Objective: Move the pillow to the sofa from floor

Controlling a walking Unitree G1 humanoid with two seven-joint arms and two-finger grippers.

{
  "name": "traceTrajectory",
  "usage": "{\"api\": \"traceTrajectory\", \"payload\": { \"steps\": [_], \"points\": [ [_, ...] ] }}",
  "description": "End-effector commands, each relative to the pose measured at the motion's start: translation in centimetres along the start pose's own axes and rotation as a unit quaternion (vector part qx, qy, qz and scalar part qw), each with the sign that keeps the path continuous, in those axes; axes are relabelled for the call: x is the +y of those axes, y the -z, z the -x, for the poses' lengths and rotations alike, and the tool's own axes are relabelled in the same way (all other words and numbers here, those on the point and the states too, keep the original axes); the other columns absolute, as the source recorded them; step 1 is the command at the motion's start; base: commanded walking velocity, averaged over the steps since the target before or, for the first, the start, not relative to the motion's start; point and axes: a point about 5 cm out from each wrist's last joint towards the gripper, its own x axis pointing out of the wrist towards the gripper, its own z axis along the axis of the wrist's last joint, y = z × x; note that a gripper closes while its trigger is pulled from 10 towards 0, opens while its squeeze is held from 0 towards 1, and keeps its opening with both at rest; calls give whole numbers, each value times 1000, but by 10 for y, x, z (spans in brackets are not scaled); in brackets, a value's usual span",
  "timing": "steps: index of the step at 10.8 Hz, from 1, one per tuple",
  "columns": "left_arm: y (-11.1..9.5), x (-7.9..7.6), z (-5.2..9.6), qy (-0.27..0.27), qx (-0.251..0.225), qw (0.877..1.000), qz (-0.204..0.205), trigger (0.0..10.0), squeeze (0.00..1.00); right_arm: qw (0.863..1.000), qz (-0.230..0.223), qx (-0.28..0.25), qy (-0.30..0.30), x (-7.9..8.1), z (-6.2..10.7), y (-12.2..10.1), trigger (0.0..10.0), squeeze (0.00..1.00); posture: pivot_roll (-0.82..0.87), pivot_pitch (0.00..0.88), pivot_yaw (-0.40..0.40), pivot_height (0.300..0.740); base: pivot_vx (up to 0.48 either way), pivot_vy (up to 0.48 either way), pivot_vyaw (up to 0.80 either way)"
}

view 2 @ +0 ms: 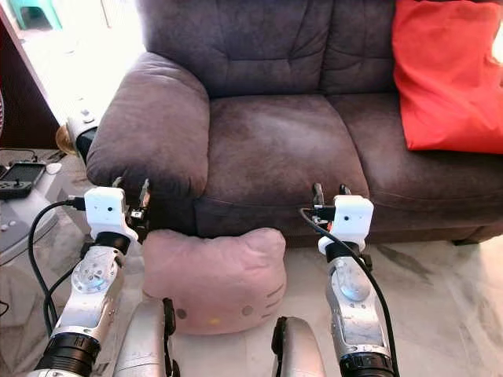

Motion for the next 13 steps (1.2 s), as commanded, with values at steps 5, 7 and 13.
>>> {"api": "traceTrajectory", "payload": {
  "steps": [5, 7, 13],
  "points": [
    [-4, -3, -3, 9, -4, 1000, -1, 10000, 0, 1000, -1, 1, -5, 2, -1, -2, 10000, 0, 71, 58, -53, 529, 0, 0, 0],
    [-5, -2, -3, 9, -8, 1000, 0, 10000, 0, 1000, 1, -5, -8, 2, -1, -3, 10000, 0, 71, 58, -53, 500, 0, 0, 0],
    [-12, -3, -6, 15, -16, 1000, -8, 10000, 0, 1000, 6, -5, -12, 2, -2, -3, 10000, 0, 73, 70, -54, 500, 0, 0, 0]
  ]
}}
